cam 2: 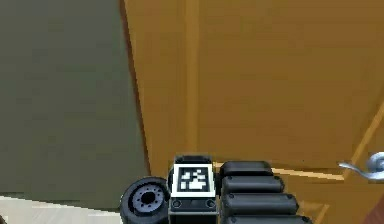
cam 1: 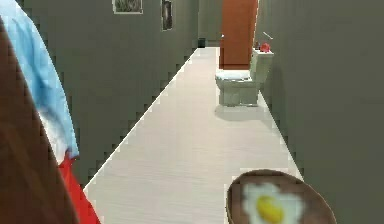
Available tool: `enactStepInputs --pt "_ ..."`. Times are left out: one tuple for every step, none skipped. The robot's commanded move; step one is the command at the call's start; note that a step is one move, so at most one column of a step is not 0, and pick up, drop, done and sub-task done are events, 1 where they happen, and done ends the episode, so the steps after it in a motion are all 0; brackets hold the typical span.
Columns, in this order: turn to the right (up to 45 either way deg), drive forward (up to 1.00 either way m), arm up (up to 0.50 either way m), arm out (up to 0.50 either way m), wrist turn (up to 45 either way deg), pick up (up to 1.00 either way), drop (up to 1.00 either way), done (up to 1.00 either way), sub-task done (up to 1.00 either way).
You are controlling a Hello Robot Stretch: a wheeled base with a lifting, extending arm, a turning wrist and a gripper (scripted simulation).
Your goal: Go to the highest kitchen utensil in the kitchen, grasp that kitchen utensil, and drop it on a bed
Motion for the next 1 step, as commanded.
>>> enactStepInputs --pt "3.0 0.0 0.0 0.0 0.0 0.0 0.0 0.0 0.0"
